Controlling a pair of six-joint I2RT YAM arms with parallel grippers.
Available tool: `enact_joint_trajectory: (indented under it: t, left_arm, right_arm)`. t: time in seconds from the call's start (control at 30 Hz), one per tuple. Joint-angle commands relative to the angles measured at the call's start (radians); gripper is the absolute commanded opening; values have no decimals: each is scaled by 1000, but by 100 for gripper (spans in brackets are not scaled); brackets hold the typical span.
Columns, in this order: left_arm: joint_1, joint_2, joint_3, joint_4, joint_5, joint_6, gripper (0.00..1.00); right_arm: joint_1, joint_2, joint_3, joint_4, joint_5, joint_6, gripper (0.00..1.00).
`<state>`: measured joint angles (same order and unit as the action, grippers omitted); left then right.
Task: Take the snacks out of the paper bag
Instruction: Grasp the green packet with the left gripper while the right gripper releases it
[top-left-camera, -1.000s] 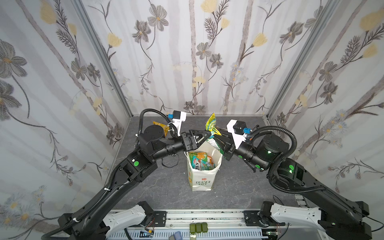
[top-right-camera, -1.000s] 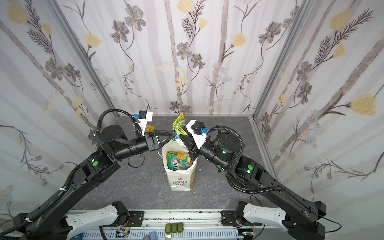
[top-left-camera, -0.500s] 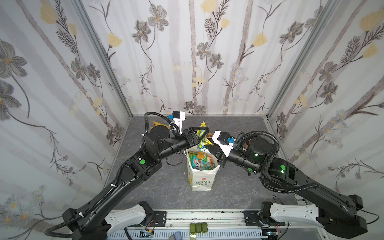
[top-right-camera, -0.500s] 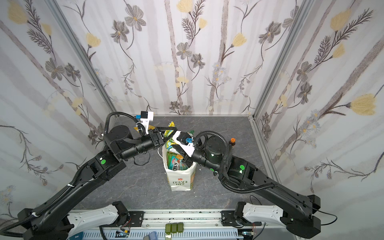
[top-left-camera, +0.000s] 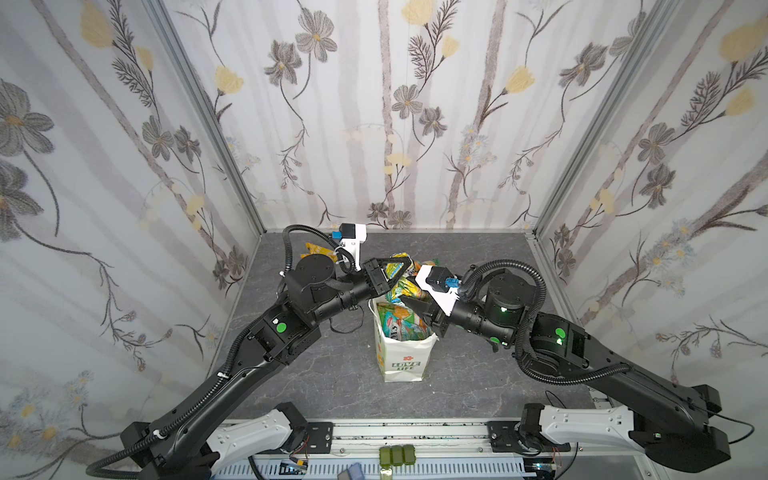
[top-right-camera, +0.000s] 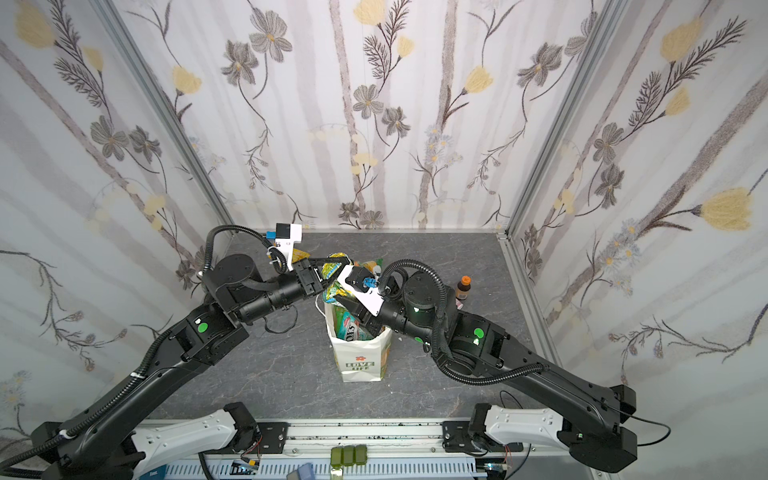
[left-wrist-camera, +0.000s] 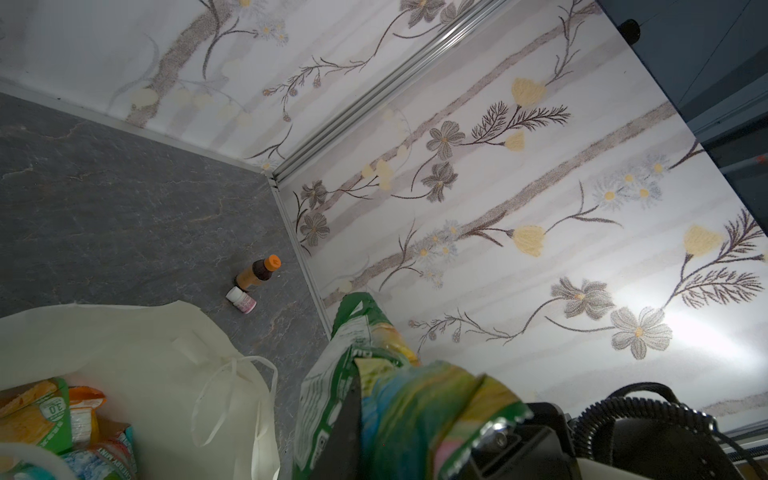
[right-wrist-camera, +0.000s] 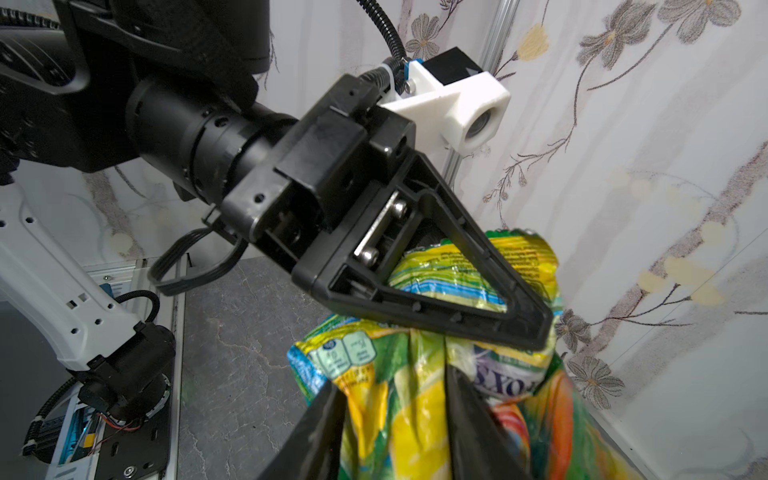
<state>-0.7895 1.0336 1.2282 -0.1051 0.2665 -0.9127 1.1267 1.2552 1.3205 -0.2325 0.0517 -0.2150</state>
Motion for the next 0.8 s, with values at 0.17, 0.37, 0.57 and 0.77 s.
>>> enact_joint_trajectory:
  t: [0.17, 0.37, 0.57, 0.77]
  left_arm:
    - [0, -32, 17, 93, -28, 119, 0]
    - [10, -45, 40, 93, -50, 188, 0]
    - [42, -94, 39, 90, -176, 288, 0]
    - [187, -130, 15, 96, -232, 255, 0]
  right_arm:
    - [2, -82, 0, 90, -65, 93, 67]
    - [2, -165, -55, 173, -49, 146, 87]
    - [2, -260, -166, 254, 35, 250, 99]
    - [2, -341, -286, 258, 121, 341, 100]
